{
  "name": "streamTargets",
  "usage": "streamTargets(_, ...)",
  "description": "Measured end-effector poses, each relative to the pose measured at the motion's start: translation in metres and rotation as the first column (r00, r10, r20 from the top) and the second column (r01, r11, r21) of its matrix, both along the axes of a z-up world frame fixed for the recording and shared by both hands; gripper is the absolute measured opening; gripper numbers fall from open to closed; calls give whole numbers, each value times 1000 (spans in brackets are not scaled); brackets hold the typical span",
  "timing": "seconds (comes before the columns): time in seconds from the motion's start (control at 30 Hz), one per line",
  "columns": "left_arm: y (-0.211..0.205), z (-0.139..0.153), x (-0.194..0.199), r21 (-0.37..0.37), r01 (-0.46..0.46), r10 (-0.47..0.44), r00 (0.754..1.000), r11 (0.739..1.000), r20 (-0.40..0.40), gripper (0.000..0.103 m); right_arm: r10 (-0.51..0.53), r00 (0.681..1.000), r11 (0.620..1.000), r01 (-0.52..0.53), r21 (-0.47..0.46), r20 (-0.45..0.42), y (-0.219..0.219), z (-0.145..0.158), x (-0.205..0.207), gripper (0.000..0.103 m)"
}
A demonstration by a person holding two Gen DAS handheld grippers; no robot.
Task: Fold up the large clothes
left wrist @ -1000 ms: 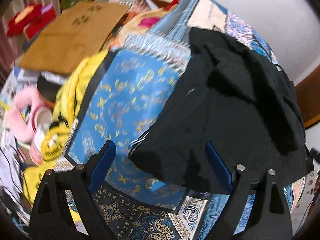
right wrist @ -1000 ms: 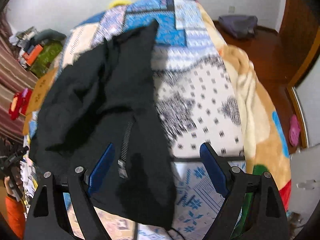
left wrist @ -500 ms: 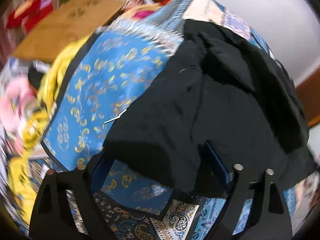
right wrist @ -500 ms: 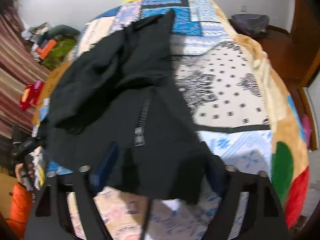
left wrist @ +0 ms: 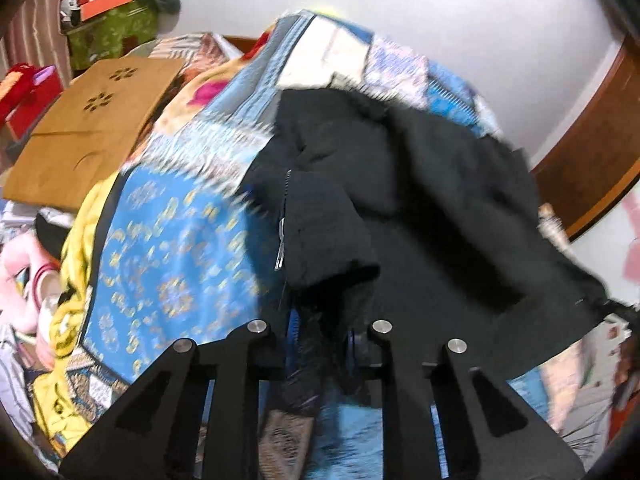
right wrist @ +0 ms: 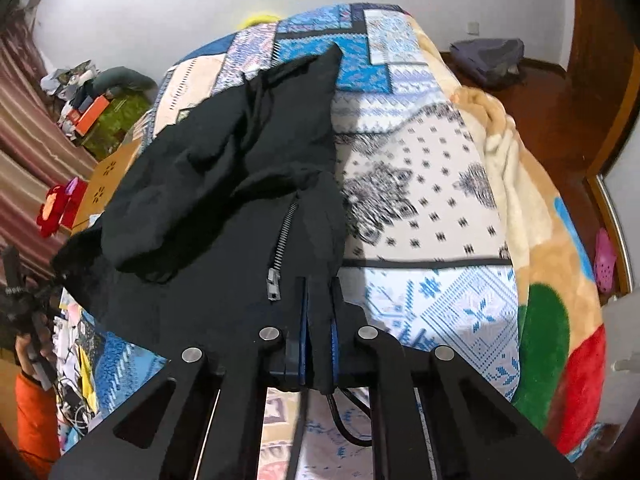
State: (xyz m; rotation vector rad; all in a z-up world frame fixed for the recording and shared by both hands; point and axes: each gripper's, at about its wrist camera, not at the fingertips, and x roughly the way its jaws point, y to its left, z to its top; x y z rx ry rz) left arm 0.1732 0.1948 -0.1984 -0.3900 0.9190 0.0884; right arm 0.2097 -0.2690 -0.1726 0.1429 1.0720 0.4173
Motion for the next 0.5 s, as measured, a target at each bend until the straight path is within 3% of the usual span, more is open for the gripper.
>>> streamTargets(0.3,16,95,64,-142,81,-57,985,987,162,14,100,989,991,-110,82,111,31,79,48,7)
streamTargets(0.4,26,116,92,-109,68,-47,981,992,188,14,113,978,991,-123,48,174,41,100,76,6)
streamTargets(0.5,44,116,125,-127,26,-3,984,992,180,14,86,984,993,-98,71,155,39,105,116,6)
